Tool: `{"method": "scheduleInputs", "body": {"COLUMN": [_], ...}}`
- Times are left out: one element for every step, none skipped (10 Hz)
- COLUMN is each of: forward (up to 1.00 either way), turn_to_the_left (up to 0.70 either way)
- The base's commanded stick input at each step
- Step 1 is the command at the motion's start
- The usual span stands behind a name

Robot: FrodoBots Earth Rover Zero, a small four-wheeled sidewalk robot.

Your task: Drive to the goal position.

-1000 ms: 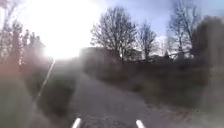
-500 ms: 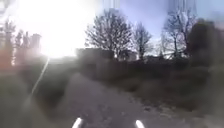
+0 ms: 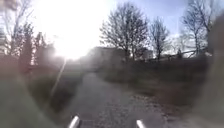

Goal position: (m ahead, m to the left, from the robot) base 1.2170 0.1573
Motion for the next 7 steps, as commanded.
{"method": "scheduleInputs", "body": {"forward": [0.5,0.5,0.5,0.5,0.5,0.5,0.5], "turn_to_the_left": [0.0,0.0,0.0,0.0,0.0,0.0,0.0]}}
